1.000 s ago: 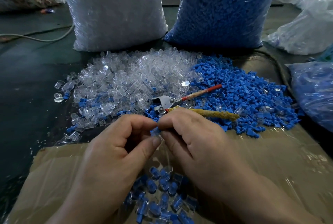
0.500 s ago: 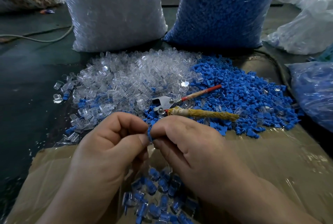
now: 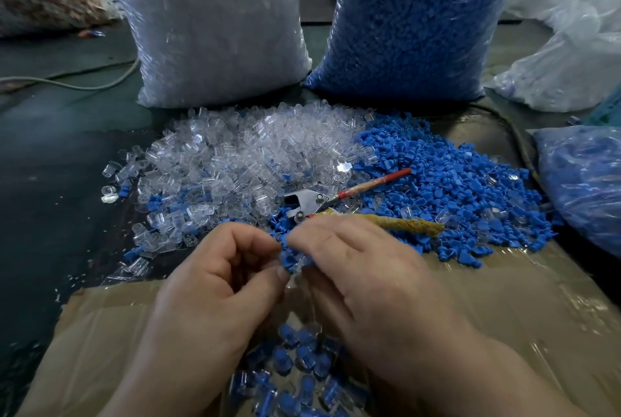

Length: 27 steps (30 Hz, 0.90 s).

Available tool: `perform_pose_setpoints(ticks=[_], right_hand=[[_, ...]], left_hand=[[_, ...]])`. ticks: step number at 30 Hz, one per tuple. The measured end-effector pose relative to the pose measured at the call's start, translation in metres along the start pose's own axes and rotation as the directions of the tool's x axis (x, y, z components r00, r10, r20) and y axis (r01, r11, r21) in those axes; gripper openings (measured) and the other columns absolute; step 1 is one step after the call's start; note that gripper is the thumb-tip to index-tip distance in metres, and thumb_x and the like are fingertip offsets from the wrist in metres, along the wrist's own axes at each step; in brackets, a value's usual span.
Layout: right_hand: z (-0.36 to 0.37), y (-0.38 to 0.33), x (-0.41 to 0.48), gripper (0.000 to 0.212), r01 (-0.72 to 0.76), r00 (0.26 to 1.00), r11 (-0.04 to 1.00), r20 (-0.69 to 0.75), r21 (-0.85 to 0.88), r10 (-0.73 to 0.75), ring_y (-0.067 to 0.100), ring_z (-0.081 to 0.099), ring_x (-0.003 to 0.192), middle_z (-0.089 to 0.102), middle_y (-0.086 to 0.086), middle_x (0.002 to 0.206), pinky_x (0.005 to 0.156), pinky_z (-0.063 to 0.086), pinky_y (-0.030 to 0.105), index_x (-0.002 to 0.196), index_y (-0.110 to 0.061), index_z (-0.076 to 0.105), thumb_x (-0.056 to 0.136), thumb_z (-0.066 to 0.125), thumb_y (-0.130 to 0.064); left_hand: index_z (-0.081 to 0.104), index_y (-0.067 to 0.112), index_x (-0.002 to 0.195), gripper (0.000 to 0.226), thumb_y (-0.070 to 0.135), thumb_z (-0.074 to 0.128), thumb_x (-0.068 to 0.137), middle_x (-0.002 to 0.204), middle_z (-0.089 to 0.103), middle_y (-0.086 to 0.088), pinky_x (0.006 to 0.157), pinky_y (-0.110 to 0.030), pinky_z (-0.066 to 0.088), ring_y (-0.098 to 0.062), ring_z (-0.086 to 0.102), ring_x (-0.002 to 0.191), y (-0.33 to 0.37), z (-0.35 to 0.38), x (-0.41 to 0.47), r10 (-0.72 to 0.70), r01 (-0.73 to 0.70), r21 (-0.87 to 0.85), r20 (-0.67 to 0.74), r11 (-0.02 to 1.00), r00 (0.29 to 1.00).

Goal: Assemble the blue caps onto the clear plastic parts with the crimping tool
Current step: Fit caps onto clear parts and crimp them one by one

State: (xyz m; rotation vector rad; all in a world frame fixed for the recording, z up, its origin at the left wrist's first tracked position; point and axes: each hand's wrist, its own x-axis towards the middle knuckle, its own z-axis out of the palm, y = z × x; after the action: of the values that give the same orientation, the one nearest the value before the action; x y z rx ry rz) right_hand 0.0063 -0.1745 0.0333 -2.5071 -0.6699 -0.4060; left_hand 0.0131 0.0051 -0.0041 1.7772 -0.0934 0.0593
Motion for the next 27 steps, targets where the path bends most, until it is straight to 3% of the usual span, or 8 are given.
perform_pose_setpoints(ticks=[3,5,6,9,14,19,23,27], right_hand=[[-0.006,0.017,0.006,0.062,-0.172,0.981,0.965,0.056,-0.199,0.186,0.014,0.021,0.145,0.029,-0.010,0.155,0.118,0.024,0.041,0.148,-0.034,0.024,0.093,0.051,-0.035],[-0.011,0.034,0.010,0.078,-0.289,0.926,0.903,0.146,-0.318,0.348,0.011,-0.010,0.148,0.000,-0.011,0.162,0.120,0.000,0.037,0.152,-0.037,0.001,0.093,0.053,-0.036],[-0.014,0.042,0.013,0.082,-0.299,0.905,0.875,0.178,-0.380,0.387,0.013,-0.015,0.148,-0.006,-0.010,0.162,0.118,-0.004,0.037,0.152,-0.036,-0.004,0.092,0.053,-0.036],[-0.019,0.053,0.023,0.087,-0.264,0.865,0.851,0.278,-0.454,0.417,0.017,-0.008,0.150,-0.004,-0.005,0.163,0.119,0.000,0.039,0.153,-0.032,-0.004,0.088,0.053,-0.040],[-0.027,0.062,0.039,0.077,-0.086,0.853,0.841,0.396,-0.534,0.339,0.021,0.024,0.142,0.024,-0.003,0.155,0.113,0.023,0.043,0.148,-0.036,0.015,0.083,0.056,-0.048],[-0.038,0.077,0.052,0.081,-0.014,0.799,0.844,0.501,-0.536,0.332,0.016,0.029,0.135,0.027,-0.010,0.149,0.103,0.032,0.043,0.147,-0.039,0.013,0.082,0.063,-0.042],[-0.031,0.076,0.058,0.074,0.052,0.827,0.801,0.475,-0.596,0.299,0.018,0.040,0.114,0.047,-0.007,0.124,0.096,0.033,0.043,0.143,-0.034,0.027,0.079,0.063,-0.040],[-0.040,0.067,0.049,0.050,-0.006,0.940,0.794,0.267,-0.608,0.211,0.016,0.040,0.095,0.047,-0.008,0.095,0.090,0.031,0.038,0.121,-0.033,0.048,0.073,0.046,-0.046]], left_hand=[[0.070,0.033,0.085,0.020,0.033,0.080,0.068,0.062,0.065,-0.002,0.049,-0.037,0.052,-0.023,0.060,0.053,-0.001,-0.003,0.001,-0.039,0.037,-0.067,-0.029,0.997,0.999],[0.070,0.030,0.082,0.024,0.007,0.075,0.080,0.060,0.064,-0.006,0.046,-0.028,0.051,-0.020,0.060,0.050,0.001,-0.005,0.002,-0.063,0.063,-0.146,0.004,0.987,0.998],[0.071,0.029,0.081,0.029,0.000,0.071,0.082,0.060,0.064,-0.008,0.044,-0.026,0.050,-0.019,0.059,0.048,0.003,-0.005,0.002,-0.081,0.085,-0.183,0.026,0.979,0.996],[0.071,0.025,0.078,0.031,-0.005,0.066,0.085,0.059,0.063,-0.012,0.043,-0.022,0.047,-0.020,0.056,0.045,0.007,-0.004,0.001,-0.130,0.145,-0.286,0.071,0.947,0.989],[0.071,0.022,0.075,0.033,-0.008,0.063,0.087,0.057,0.059,-0.012,0.038,-0.023,0.042,-0.019,0.052,0.043,0.010,-0.002,0.002,-0.197,0.208,-0.396,0.070,0.894,0.978],[0.070,0.020,0.081,0.025,-0.004,0.064,0.088,0.061,0.058,-0.015,0.045,-0.028,0.040,-0.022,0.048,0.044,0.007,-0.004,0.004,-0.241,0.267,-0.466,0.115,0.844,0.964],[0.070,0.021,0.083,0.024,-0.003,0.066,0.087,0.061,0.059,-0.015,0.044,-0.028,0.041,-0.022,0.049,0.045,0.006,-0.003,0.004,-0.252,0.275,-0.458,0.112,0.845,0.961],[0.071,0.021,0.081,0.025,-0.003,0.065,0.088,0.062,0.061,-0.013,0.041,-0.027,0.042,-0.021,0.050,0.044,0.009,-0.003,0.004,-0.243,0.263,-0.452,0.104,0.852,0.964]])
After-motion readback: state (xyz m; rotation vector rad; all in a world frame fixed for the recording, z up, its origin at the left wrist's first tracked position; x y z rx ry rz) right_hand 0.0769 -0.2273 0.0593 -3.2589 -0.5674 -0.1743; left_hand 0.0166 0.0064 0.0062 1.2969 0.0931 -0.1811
